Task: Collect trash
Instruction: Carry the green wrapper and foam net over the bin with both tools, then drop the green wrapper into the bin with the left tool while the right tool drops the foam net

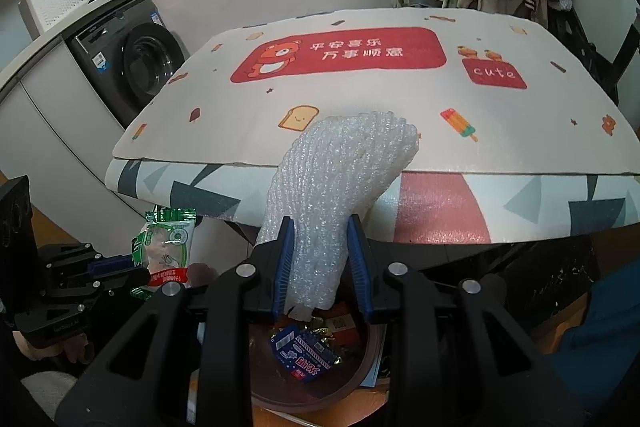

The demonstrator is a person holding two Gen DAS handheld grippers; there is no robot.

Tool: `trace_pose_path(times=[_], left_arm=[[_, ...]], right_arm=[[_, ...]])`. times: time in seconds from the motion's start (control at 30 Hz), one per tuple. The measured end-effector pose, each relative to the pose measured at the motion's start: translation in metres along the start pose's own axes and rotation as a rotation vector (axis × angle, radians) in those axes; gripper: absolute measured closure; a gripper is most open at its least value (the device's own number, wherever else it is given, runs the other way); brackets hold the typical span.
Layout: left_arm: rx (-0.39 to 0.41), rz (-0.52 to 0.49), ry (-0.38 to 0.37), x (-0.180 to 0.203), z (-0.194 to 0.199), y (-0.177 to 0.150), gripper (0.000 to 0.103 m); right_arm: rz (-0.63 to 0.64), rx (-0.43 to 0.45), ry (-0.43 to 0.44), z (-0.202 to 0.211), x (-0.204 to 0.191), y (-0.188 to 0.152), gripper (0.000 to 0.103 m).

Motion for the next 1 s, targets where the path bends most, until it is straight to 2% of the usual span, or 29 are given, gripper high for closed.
trace_pose_path(times=[0.2,0.27,0.33,0.37,0.4,0.47,0.57,0.8,1.0], left_arm=[[-0.003,-0.02,0.0,0.004,-0.002,-0.001,0.091],[0.0,-0.029,0.001,0.006,-0.001,-0.001,0.086],[0.011,-0.023,0.014,0.006,0.003,-0.001,0.066],[0.019,-0.02,0.022,0.006,0.004,-0.002,0.048],[0.032,-0.024,0.037,0.006,0.007,-0.002,0.038],[0.048,-0.034,0.064,0.006,0.01,-0.002,0.035],[0.072,-0.011,0.095,-0.001,0.014,0.001,0.023],[0.065,0.118,0.128,-0.029,0.015,0.001,0.016],[0.055,0.127,0.132,-0.031,0.013,0.0,0.014]], right_arm=[[0.023,-0.015,0.01,-0.004,-0.007,-0.006,0.073],[0.033,-0.029,0.017,-0.006,-0.011,-0.01,0.073],[0.044,-0.046,0.025,-0.009,-0.016,-0.015,0.073],[0.047,-0.053,0.028,-0.011,-0.018,-0.018,0.073],[0.054,-0.064,0.032,-0.013,-0.021,-0.021,0.073],[0.069,-0.087,0.041,-0.017,-0.027,-0.028,0.073],[0.095,-0.138,0.048,-0.026,-0.035,-0.041,0.073],[0.136,-0.254,0.033,-0.048,-0.042,-0.065,0.073],[0.119,-0.294,0.037,-0.054,-0.039,-0.072,0.073]])
Point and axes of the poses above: each gripper's, at about its wrist camera, not at the fingertips, and z roughly against the way its jaws point, x to its right, y to its top, the point moved 7 cm from there along -z, roughly the way its jaws point, and after that the axes turned 3 degrees about x, right-handed, at the moved point
